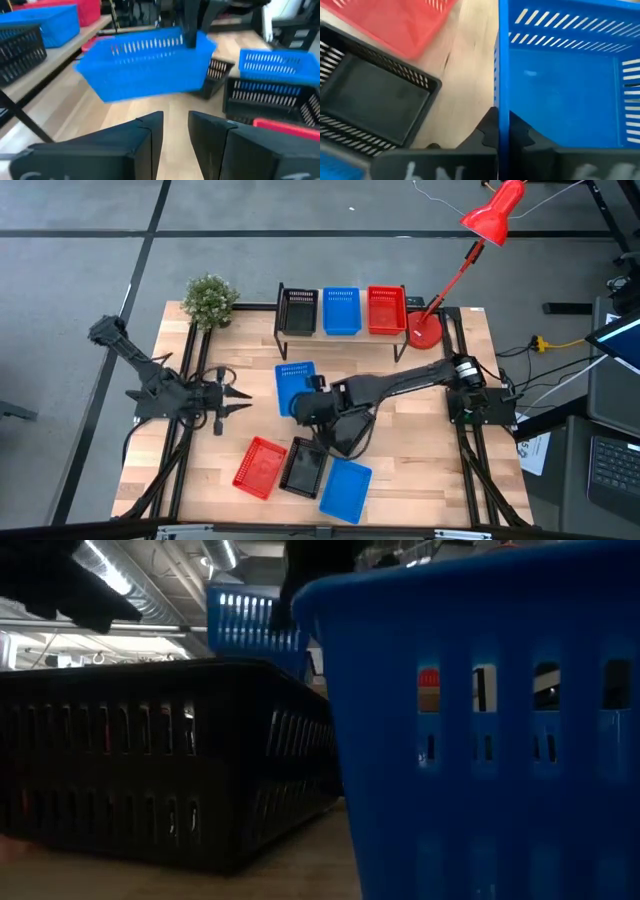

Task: Stack baskets on shelf by color
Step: Stack the left blue basket on top of the blue basket on the shelf

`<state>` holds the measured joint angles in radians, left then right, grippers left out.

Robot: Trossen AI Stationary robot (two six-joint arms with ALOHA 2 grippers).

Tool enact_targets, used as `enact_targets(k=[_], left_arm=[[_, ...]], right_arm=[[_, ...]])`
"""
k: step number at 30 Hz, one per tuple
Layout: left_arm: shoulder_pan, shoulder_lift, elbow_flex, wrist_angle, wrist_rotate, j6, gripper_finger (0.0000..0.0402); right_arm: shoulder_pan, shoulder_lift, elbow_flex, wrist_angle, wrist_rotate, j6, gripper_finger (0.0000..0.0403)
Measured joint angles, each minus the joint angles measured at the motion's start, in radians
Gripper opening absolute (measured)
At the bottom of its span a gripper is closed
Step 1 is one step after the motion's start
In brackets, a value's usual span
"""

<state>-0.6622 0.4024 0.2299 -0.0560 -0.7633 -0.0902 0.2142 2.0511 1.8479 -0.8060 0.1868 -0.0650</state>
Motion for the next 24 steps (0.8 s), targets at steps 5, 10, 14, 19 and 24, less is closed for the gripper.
enact_targets(k=[5,10,14,19,24], left_arm=[[0.081,-0.092,-0.011,0.013,0.124,0.062,0.0084],[0.150,-0.111,-0.011,0.091,0.194,0.147,0.0084],[0.197,-0.109,-0.011,0.113,0.196,0.146,0.0084],[0.219,-0.107,-0.011,0.110,0.200,0.120,0.0084],[0.219,-0.107,-0.011,0.109,0.201,0.123,0.0084]], right_arm=[[-0.014,-0.007,0.237,-0.331,0.074,-0.052,0.0001],[-0.131,-0.009,0.476,-0.620,0.137,-0.072,0.0000],[-0.268,-0.070,0.457,-0.615,0.140,-0.162,0.0000],[-0.470,-0.121,0.388,-0.563,0.074,-0.297,0.0000],[-0.597,-0.119,0.388,-0.514,-0.158,-0.386,0.0000]])
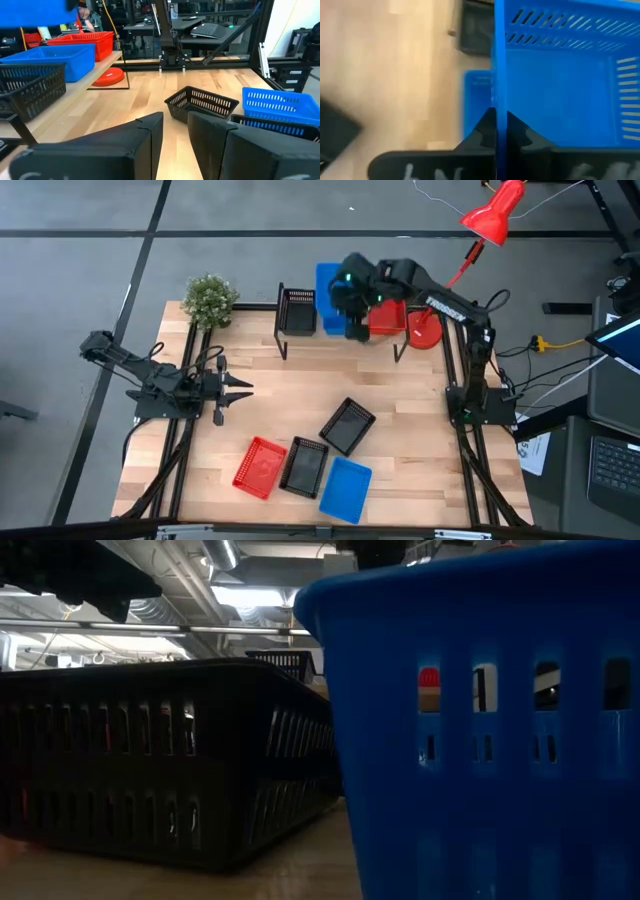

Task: Stack baskets on shelf by color
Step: Stack the left blue basket on top of the blue basket on the shelf

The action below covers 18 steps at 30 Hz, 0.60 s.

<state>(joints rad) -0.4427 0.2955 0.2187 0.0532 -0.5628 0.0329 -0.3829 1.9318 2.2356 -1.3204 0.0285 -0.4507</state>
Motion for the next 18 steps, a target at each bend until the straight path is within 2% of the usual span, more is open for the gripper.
enact_targets(k=[4,8,18], left_arm=[[0.000,0.000,0.000,0.000,0.000,-0.009,0.0084],[0.000,0.000,0.000,0.000,0.000,-0.009,0.0084],[0.000,0.000,0.000,-0.001,-0.001,-0.024,0.0084]], right_arm=[[-0.069,0.004,-0.045,0.016,-0.049,0.000,0.0000],[-0.058,-0.022,-0.133,0.005,-0.061,-0.004,0.0000],[-0.040,-0.122,-0.337,0.162,-0.057,-0.033,0.0000]])
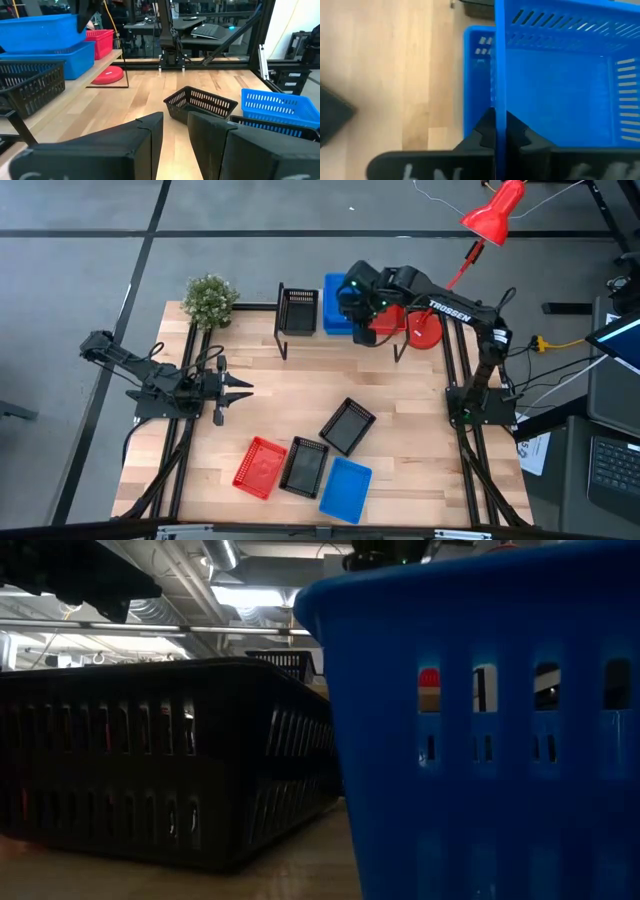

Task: Stack baskets on shelf by color
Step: Stack the left blue basket on top of the blue basket on the shelf

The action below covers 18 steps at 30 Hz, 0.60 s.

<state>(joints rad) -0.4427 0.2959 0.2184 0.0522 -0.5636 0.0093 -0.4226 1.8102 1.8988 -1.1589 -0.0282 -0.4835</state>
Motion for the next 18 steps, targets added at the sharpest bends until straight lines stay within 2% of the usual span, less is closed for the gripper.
enact_targets(k=[6,14,18], left_arm=[[0.000,0.000,0.000,0.000,0.000,-0.008,0.0084],[0.000,0.000,0.000,-0.007,0.000,-0.027,0.0084],[0.000,0.000,0.000,-0.017,0.000,-0.034,0.0084]], right_arm=[[0.002,-0.007,-0.060,0.050,-0.001,-0.007,0.0000],[0.000,-0.007,-0.064,0.055,0.000,0.010,0.0000],[0.001,-0.007,-0.064,0.056,-0.001,0.018,0.0015]])
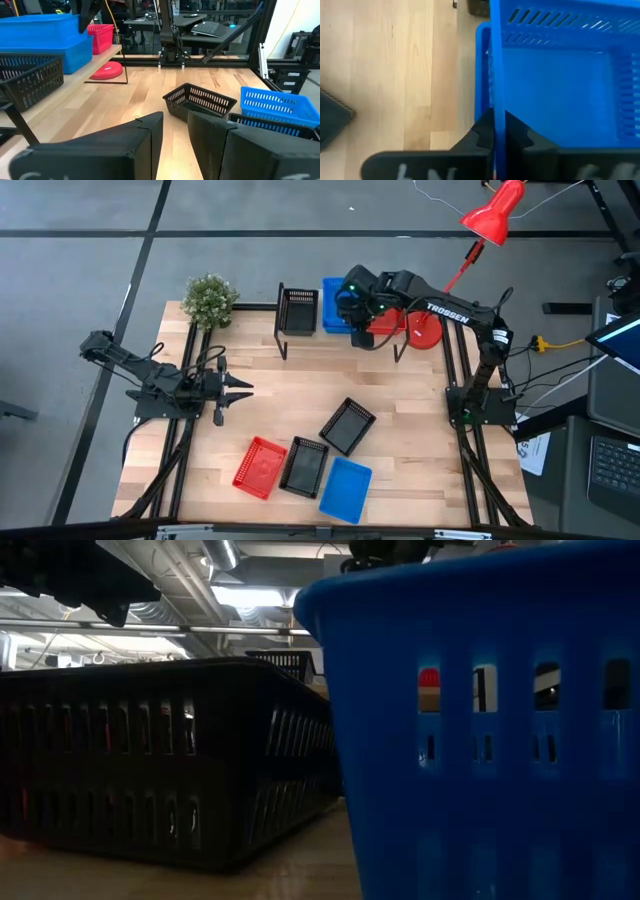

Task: Stack baskets on shelf by color
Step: Stack the left blue basket on top of the blue basket on the shelf, then stack the blue basket on top of the stacked blue basket on the shelf

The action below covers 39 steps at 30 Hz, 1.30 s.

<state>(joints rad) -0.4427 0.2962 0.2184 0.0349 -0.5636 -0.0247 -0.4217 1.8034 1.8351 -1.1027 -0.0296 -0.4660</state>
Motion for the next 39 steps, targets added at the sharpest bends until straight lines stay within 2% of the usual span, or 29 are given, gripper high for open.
enact_targets(k=[9,12,16,19,22,25,28,33,39], left_arm=[[0.000,0.000,0.000,0.000,0.000,-0.002,0.0084],[0.000,0.000,0.000,0.000,0.000,-0.002,0.0084],[0.000,0.000,0.000,0.000,0.000,-0.002,0.0084],[0.000,0.000,0.000,0.000,0.000,-0.003,0.0084],[0.000,0.000,0.000,0.000,0.000,-0.020,0.0084],[0.000,0.000,0.000,0.000,0.000,-0.027,0.0084],[0.000,0.000,0.000,0.000,0.000,-0.027,0.0084],[0.000,0.000,0.000,0.000,0.000,-0.026,0.0084],[0.000,0.000,0.000,0.000,0.000,0.004,0.0084]], right_arm=[[0.003,0.000,0.000,-0.001,-0.002,0.036,0.0088],[0.012,0.000,0.000,-0.001,-0.033,0.046,0.0104],[0.032,-0.010,0.000,-0.005,-0.043,0.047,0.0112],[0.052,-0.025,0.000,-0.015,-0.048,0.112,0.0113],[0.087,-0.040,0.000,-0.078,-0.143,0.213,0.0113],[0.153,-0.056,-0.024,-0.129,-0.316,0.322,0.0113],[0.244,-0.054,-0.079,-0.142,-0.412,0.417,0.0113],[0.442,-0.054,-0.245,0.012,-0.409,0.602,0.0113],[0.675,-0.053,-0.435,0.381,-0.403,0.868,0.0109]])
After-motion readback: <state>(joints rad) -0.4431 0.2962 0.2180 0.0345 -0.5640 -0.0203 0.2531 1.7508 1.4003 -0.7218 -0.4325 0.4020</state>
